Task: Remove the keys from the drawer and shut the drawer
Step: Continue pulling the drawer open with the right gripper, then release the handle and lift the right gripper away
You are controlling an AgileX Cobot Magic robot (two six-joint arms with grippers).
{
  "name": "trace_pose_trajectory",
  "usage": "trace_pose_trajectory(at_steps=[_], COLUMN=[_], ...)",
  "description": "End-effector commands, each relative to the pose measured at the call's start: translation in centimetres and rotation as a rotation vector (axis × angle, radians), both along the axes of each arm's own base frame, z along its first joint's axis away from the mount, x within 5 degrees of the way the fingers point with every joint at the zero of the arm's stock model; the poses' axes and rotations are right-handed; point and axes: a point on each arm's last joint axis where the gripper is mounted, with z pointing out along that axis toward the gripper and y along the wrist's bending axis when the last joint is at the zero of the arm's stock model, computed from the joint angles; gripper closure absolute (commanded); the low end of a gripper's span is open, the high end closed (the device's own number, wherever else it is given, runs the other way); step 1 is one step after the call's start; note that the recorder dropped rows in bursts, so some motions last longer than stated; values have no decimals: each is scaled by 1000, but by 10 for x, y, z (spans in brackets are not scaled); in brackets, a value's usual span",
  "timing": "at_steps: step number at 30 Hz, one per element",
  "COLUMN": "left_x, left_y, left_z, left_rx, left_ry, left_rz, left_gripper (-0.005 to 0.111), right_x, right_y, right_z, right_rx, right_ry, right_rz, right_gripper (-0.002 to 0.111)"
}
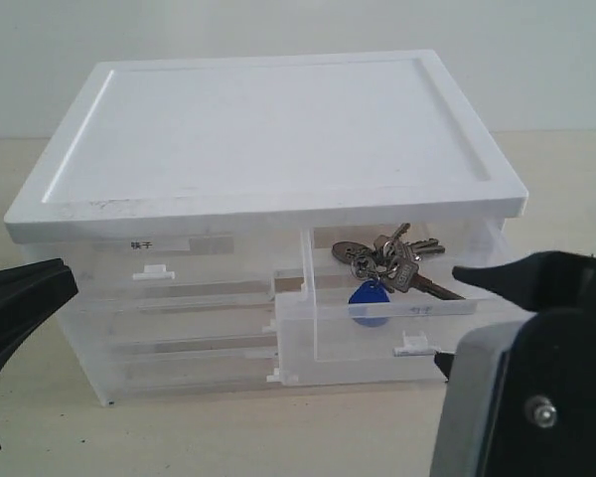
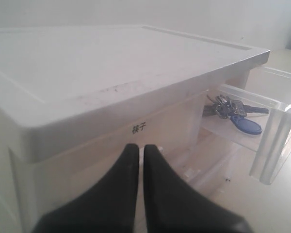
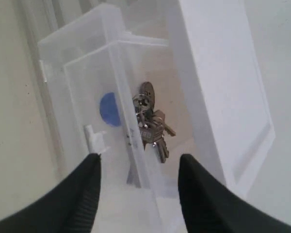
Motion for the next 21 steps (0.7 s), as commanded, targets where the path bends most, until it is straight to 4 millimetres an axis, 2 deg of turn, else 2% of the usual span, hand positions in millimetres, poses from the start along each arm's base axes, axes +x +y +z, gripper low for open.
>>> trace_pose_trajectory(at_steps=[1, 2, 4, 6, 8, 10, 12, 14, 16, 18, 21], left_x=[-1, -1, -1, -1, -1, -1, -1, -1, -1, -1, -1], left_y=[0, 0, 0, 0, 0, 0, 0, 0, 0, 0, 0], left_z=[-1, -1, -1, -1, -1, -1, -1, -1, -1, -1, -1], left_rx=[-4, -4, -4, -4, -4, -4, -4, -4, -4, -4, -4], left_ry=[0, 0, 0, 0, 0, 0, 0, 0, 0, 0, 0], left_rz=[-1, -1, -1, -1, -1, -1, -1, -1, -1, -1, -1], left_gripper=[102, 102, 102, 102, 102, 102, 102, 102, 102, 102, 102], right_x=[4, 5, 6, 7, 8, 9, 12, 14, 17, 19, 23], right_y=[-6, -6, 1, 9, 10, 2, -17, -32, -48, -65, -88], right_z=[-2, 1, 24, 68, 104, 135, 156, 163, 165, 165, 166], right_rx=[26, 42, 163, 384, 541, 671, 773, 824, 862, 874, 892], right_ry=[-37, -50, -81, -124, -182, -279, -329, -321, -285, -245, -216], right_rz=[-58, -71, -75, -85, -84, -74, -78, -90, -105, -116, -124], right_gripper=[64, 64, 64, 64, 64, 64, 64, 69, 84, 107, 108])
